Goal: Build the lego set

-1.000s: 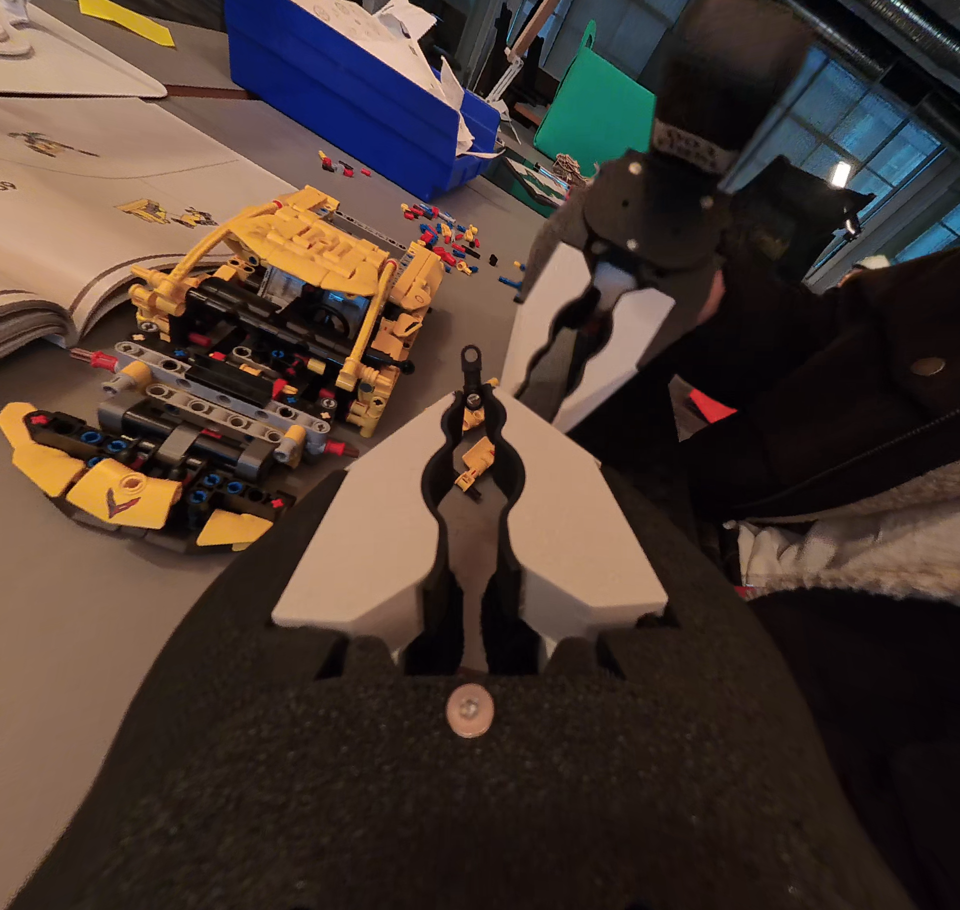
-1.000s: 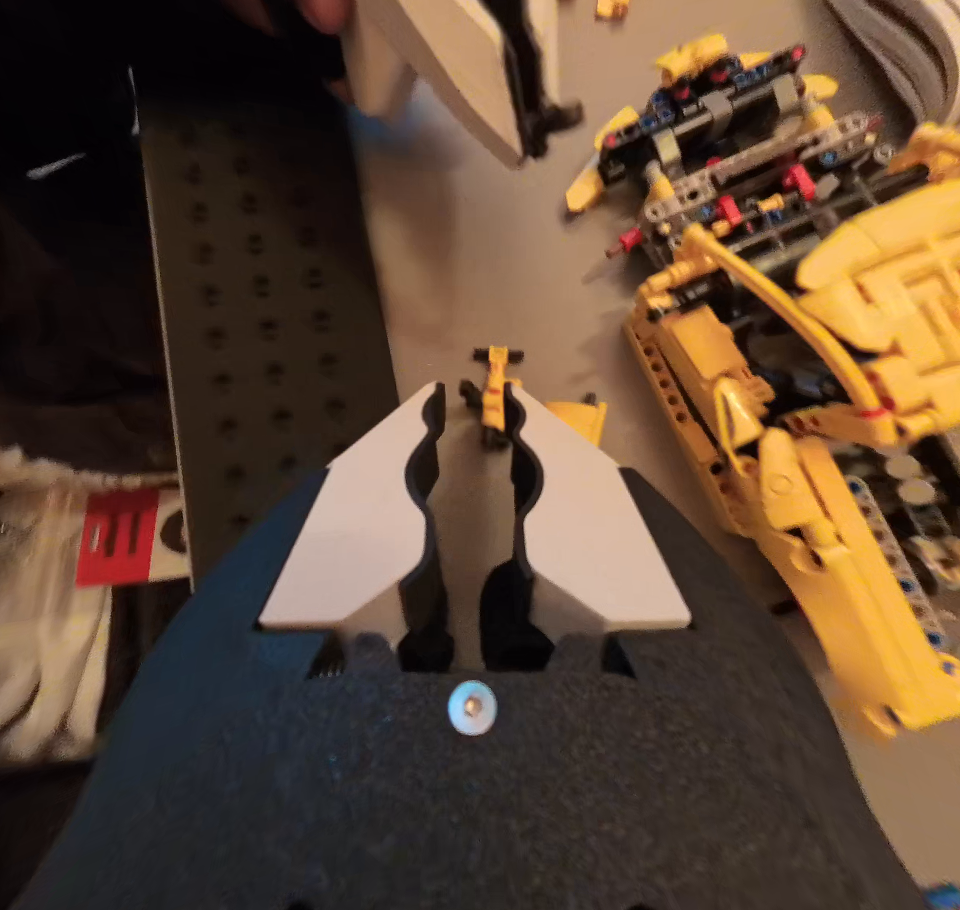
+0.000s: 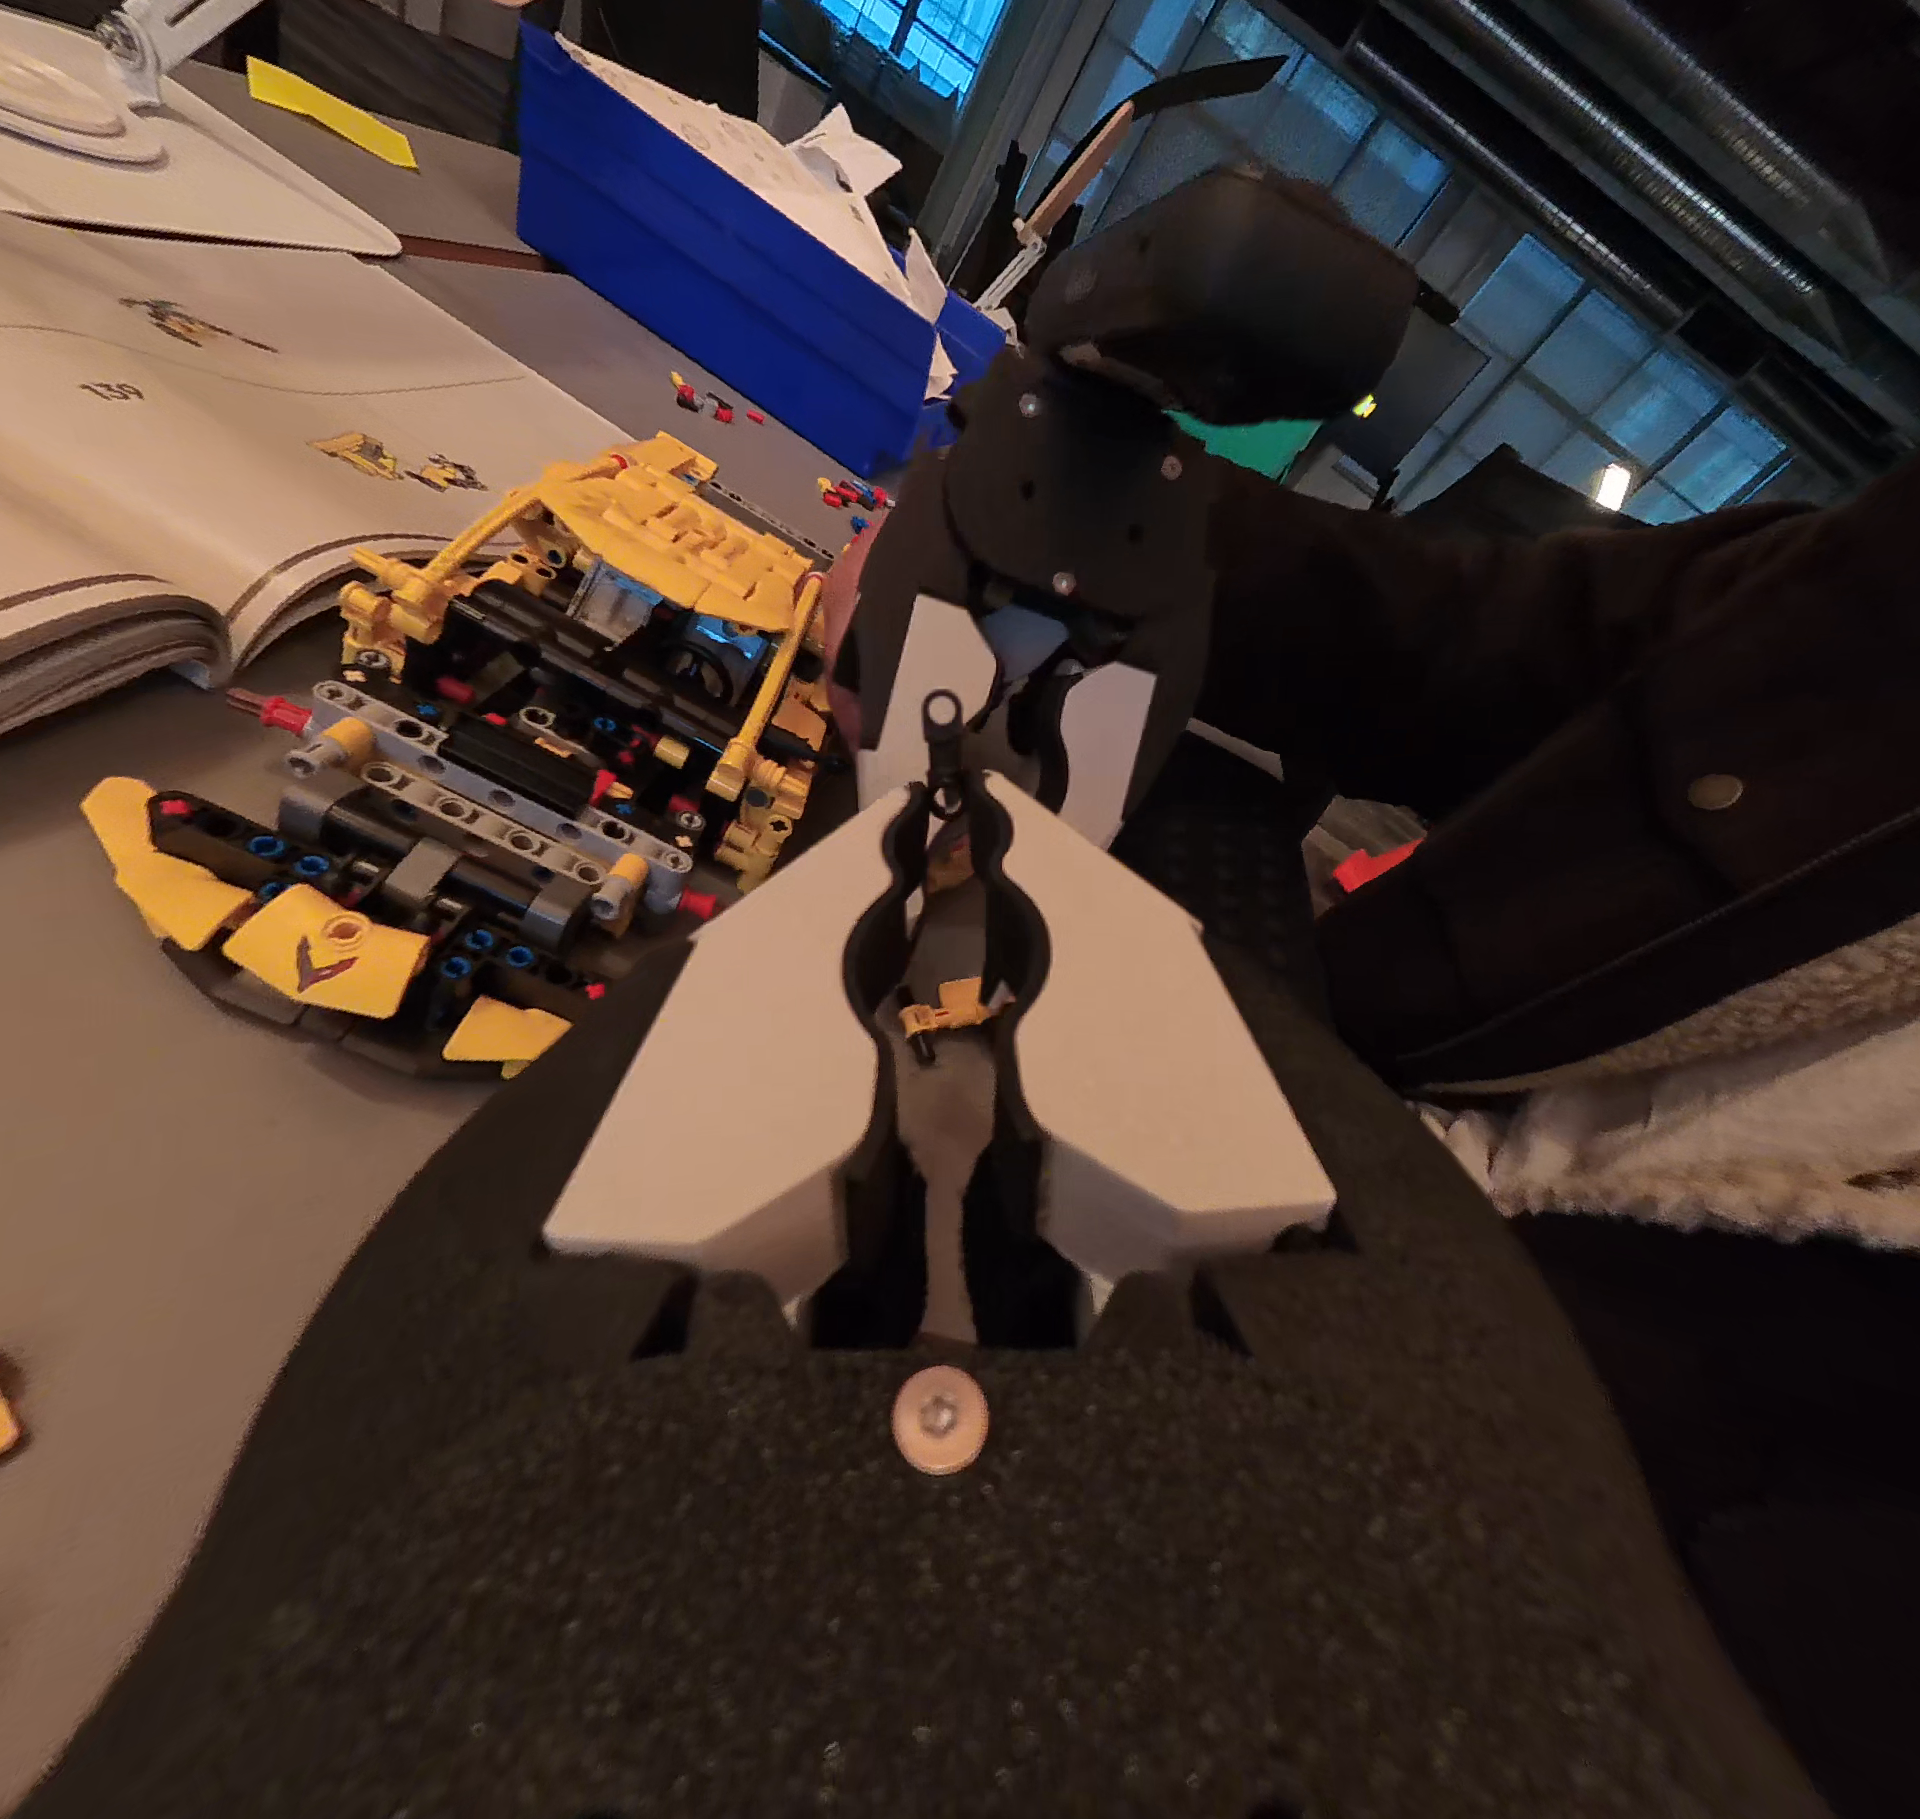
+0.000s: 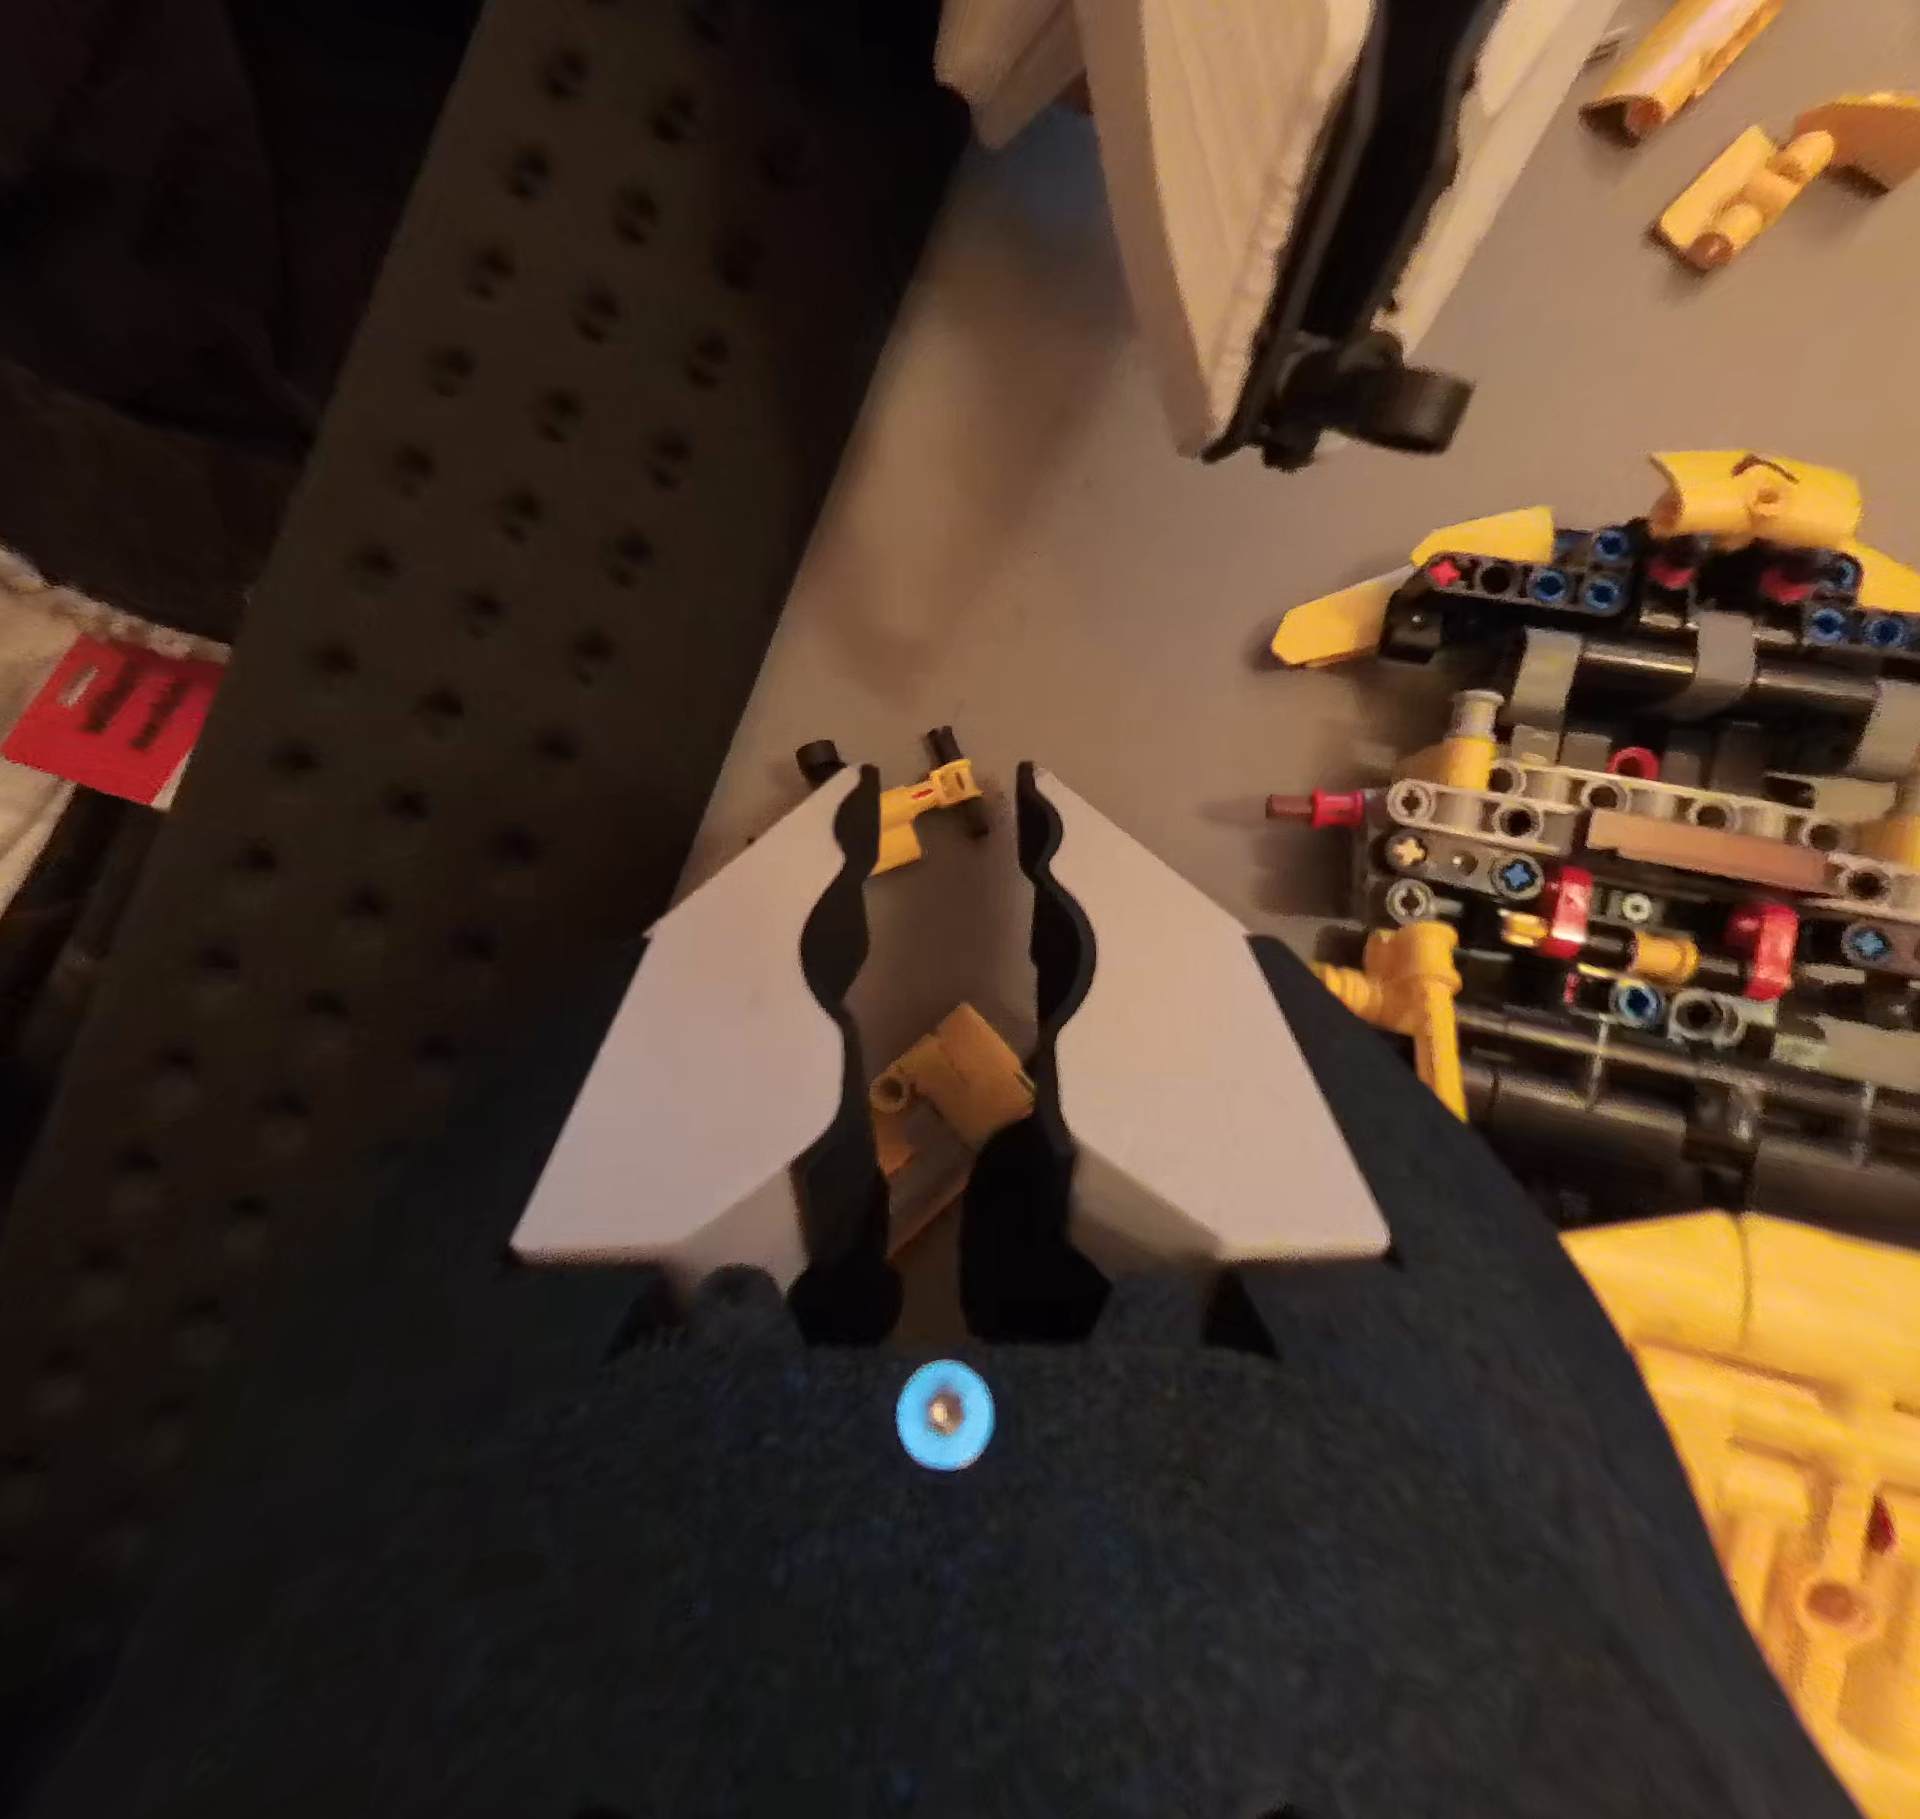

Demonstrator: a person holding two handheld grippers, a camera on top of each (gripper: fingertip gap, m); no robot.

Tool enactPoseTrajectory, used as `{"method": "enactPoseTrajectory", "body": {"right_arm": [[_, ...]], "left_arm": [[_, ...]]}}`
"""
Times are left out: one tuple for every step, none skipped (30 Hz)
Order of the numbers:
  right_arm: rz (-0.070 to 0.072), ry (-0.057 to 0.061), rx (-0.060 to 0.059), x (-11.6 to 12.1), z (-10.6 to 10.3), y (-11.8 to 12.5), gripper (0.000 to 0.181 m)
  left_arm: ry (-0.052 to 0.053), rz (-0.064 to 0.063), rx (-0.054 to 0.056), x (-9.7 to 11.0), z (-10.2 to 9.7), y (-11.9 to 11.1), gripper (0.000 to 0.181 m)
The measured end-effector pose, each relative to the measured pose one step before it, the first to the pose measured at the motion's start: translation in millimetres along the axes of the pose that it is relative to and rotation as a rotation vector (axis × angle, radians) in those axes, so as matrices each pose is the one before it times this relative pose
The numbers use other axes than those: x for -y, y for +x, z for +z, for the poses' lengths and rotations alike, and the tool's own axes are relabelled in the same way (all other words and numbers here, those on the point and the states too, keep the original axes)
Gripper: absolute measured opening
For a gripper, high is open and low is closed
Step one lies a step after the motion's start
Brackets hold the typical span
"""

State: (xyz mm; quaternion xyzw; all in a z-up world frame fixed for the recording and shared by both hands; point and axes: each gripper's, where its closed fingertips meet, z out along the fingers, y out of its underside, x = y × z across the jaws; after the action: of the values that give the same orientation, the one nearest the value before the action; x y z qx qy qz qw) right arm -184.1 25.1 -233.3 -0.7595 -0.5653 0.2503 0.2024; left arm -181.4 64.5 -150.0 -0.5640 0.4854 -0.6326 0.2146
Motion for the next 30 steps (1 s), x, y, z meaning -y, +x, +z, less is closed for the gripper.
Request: {"method": "enactPoseTrajectory", "body": {"right_arm": [[-0.0022, -0.0219, 0.0186, -1.71, 2.57, -0.53, 0.025], [0.0032, -0.0257, 0.026, -2.52, 2.74, -2.17, 0.025], [0.0018, -0.019, 0.0238, -1.92, 2.36, -2.7, 0.024], [-0.0011, -0.0036, 0.0084, 0.1, 0.86, -1.52, 0.024], [-0.0045, -0.0041, -0.0056, 0.05, 0.2, -0.61, 0.024], [-0.009, -0.008, -0.0091, -0.11, 0.14, -1.25, 0.023], [-0.0122, -0.0046, -0.004, 0.0, 0.29, -2.55, 0.021], [-0.005, -0.0004, 0.0099, -0.16, 1.01, -4.37, 0.021], [0.0084, 0.0045, 0.0108, -0.07, 0.91, -3.53, 0.021], [0.0157, 0.0075, 0.0036, -0.37, 0.01, -1.26, 0.021], [0.0168, 0.0049, -0.0049, -1.9, -0.7, 0.8, 0.01], [0.0201, 0.0035, 0.0002, -2.25, -1.13, 0.66, 0.009], [0.0315, 0.0211, -0.0013, 0.12, -2.36, 0.99, 0.008], [0.021, 0.0275, 0.0145, 0.8, -3.09, -2.24, 0.0], [0.0115, 0.0227, 0.0034, 0.52, -2.99, -2.04, 0.0], [0.0077, 0.0082, -0.0208, -1.51, -2.96, 0.95, 0.0], [0.0079, -0.0057, -0.0235, -3.36, -2.58, 1.2, 0.0], [0.0069, -0.0072, -0.0152, -3.41, -2.93, -0.23, 0.0], [0.0096, -0.0019, -0.0193, -3.06, -4.38, 0.36, 0.0], [0.0135, 0.0008, -0.0114, -3.1, -5.23, -0.93, 0.0], [0.0121, -0.0098, -0.0048, -4.64, -5.24, -2.22, 0.0], [0.0094, -0.0203, 0.0044, -6.75, -4.04, -4.02, 0.007], [0.0132, -0.0262, 0.0013, -7.95, -2.62, -3.03, 0.015], [0.0117, -0.0252, -0.0192, -6.74, -1.81, 0.53, 0.019], [0.0103, -0.0042, -0.0094, -3.15, -0.34, -0.56, 0.02], [0.006, 0.0042, 0.015, 0.02, 1.43, -3.58, 0.02], [0.0007, -0.0038, 0.0145, 1.24, 2.45, -3.13, 0.019], [-0.0053, -0.0129, 0.0145, 0.99, 3.01, -3.17, 0.019], [-0.0078, -0.0292, -0.0024, -0.24, 2.81, -0.91, 0.019], [-0.0136, -0.0329, -0.0227, 0.08, 2.17, 1.76, 0.019]], "left_arm": [[-0.0015, 0.0007, -0.0038, -0.19, 0.18, 0.72, 0.006], [-0.0017, 0.0015, -0.0033, -0.3, 0.11, 0.7, 0.006], [-0.0008, 0.0006, -0.0028, -0.15, 0.05, 0.64, 0.007], [0.0012, -0.0003, -0.0019, 0.21, -0.24, 0.34, 0.007], [0.0015, -0.0014, -0.0014, 0.14, -0.37, 0.1, 0.006], [0.0016, -0.0015, 0.0002, 0.36, -0.35, -0.25, 0.007], [0.0015, -0.002, -0.0002, 0.28, -0.26, -0.23, 0.007], [0.0009, -0.0024, -0.0023, 0.17, -0.05, 0.2, 0.007], [-0.0009, -0.0023, -0.0032, -0.01, 0.24, 0.28, 0.007], [-0.002, -0.0001, -0.001, -0.36, 0.22, 0.17, 0.007], [-0.0008, 0.0019, -0.0003, -0.09, 0.17, 0.3, 0.007], [0.0002, 0.0012, -0.0011, -0.04, -0.1, 0.35, 0.007], [-0.0001, -0.0003, -0.0008, -0.14, 0.04, 0.16, 0.007], [-0.0007, -0.0005, 0.0008, -0.15, 0.06, -0.16, 0.007], [-0.0015, 0.0002, 0.0009, -0.31, 0.04, -0.14, 0.007], [-0.0024, 0.0001, 0.0, -0.4, 0.29, -0.01, 0.007], [-0.0028, 0.0001, 0.0, -0.53, 0.27, -0.06, 0.007], [-0.0028, 0.0009, 0.001, -0.4, 0.29, -0.08, 0.007], [-0.0022, 0.0018, 0.0011, -0.4, 0.28, -0.05, 0.007], [-0.0016, 0.0015, 0.0005, -0.29, 0.12, 0.16, 0.007], [-0.0015, 0.0007, 0.0007, -0.28, 0.2, 0.05, 0.007], [-0.0013, 0.0007, 0.0, -0.24, 0.08, 0.09, 0.007], [-0.001, 0.0011, -0.0006, -0.13, 0.22, 0.24, 0.007], [-0.0013, 0.0005, -0.0002, -0.23, 0.3, 0.16, 0.007], [-0.0027, 0.0007, -0.0003, -0.49, 0.43, 0.13, 0.007], [-0.0038, 0.0015, -0.0005, -0.5, 0.59, 0.29, 0.007], [-0.0045, 0.0022, -0.0001, -0.72, 0.6, 0.22, 0.007], [-0.0044, 0.0026, 0.0006, -0.74, 0.64, 0.18, 0.007], [-0.0026, 0.0021, 0.0013, -0.36, 0.37, 0.01, 0.007], [-0.0003, 0.0009, 0.0015, -0.15, -0.03, -0.08, 0.007]]}}
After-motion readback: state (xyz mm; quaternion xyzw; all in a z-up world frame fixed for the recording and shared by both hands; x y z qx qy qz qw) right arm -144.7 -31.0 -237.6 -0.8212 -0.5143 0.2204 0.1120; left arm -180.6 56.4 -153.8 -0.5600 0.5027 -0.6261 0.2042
